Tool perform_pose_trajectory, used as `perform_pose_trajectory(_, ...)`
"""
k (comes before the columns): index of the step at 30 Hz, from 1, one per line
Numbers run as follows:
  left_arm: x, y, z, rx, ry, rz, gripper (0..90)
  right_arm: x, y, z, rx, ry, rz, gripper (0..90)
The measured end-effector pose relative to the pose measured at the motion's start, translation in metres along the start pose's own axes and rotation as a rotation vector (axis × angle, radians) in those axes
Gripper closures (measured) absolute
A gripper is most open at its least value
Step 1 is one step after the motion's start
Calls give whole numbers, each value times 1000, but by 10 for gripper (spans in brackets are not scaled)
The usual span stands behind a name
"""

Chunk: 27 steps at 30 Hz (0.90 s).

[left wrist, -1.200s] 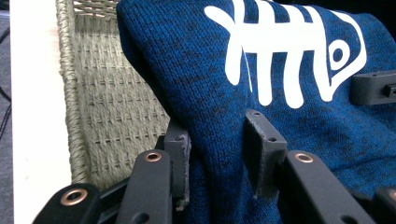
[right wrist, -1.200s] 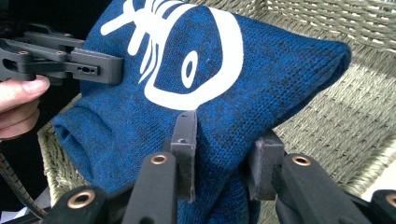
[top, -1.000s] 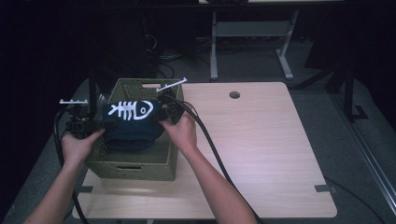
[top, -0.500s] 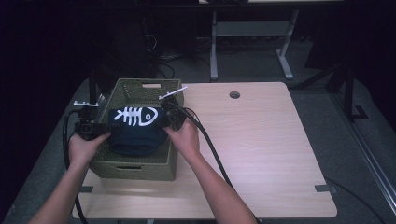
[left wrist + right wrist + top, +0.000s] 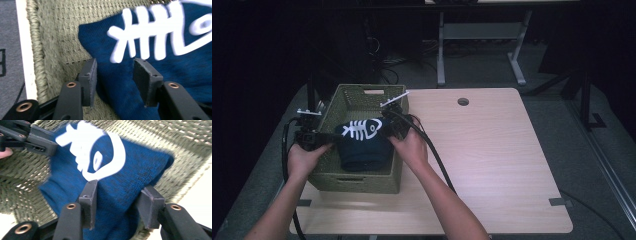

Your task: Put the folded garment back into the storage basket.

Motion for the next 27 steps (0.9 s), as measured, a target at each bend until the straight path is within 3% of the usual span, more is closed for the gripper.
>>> perform_pose_trajectory(4,-1,1,0,-7,-1,-6,531,-4,2,-6,-10,-9,6,516)
perform_pose_trajectory(9,-7,4,-4,-36,-38,-7,529,-7,4,-17,-26,3,9,530)
perform_pose_trajectory(18,-22,10,-18,-90,-84,18,515,-11,6,-44,-91,62,31,532)
perform_pose_trajectory(27,-44,13,-26,-134,-130,27,489,-26,-1,-74,-149,110,49,496)
Point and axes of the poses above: each handheld gripper's, and its own axes: z roughly forward along the jaws, y roughly out of its top, x roughly to its left, the point moved 7 cm from there along z, roughly forward along the jaws, and after that the axes turned 6 degrees about y, right-handed, at the moved point
